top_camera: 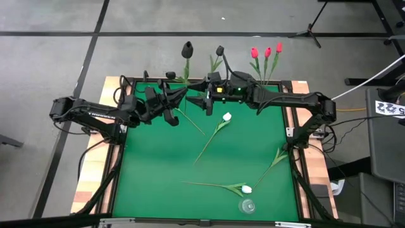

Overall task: Sort flowers into vase by color
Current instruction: Put the black tulip into the green vase

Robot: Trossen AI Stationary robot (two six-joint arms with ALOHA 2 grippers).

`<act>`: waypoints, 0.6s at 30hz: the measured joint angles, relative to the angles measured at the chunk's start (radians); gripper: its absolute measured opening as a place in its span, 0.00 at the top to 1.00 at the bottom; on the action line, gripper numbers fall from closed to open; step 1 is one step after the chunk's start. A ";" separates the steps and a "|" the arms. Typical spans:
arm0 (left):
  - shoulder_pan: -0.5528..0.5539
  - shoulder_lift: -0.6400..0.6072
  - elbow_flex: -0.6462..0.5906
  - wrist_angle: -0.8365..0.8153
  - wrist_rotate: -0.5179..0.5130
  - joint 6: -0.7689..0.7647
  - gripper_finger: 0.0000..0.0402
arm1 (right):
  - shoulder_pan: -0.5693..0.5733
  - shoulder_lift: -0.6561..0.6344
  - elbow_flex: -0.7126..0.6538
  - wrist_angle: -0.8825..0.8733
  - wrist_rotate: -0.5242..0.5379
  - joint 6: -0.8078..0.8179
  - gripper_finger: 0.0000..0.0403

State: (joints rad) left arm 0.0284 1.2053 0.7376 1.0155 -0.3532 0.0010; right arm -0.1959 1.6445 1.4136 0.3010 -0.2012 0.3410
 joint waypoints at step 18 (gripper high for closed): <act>0.027 0.035 0.000 -0.003 0.024 -0.043 0.99 | -0.001 0.015 0.000 -0.006 0.006 0.020 0.23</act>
State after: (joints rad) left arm 0.0559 1.2404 0.7372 1.0129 -0.3290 -0.0423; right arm -0.1970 1.6594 1.4139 0.2946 -0.1948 0.3612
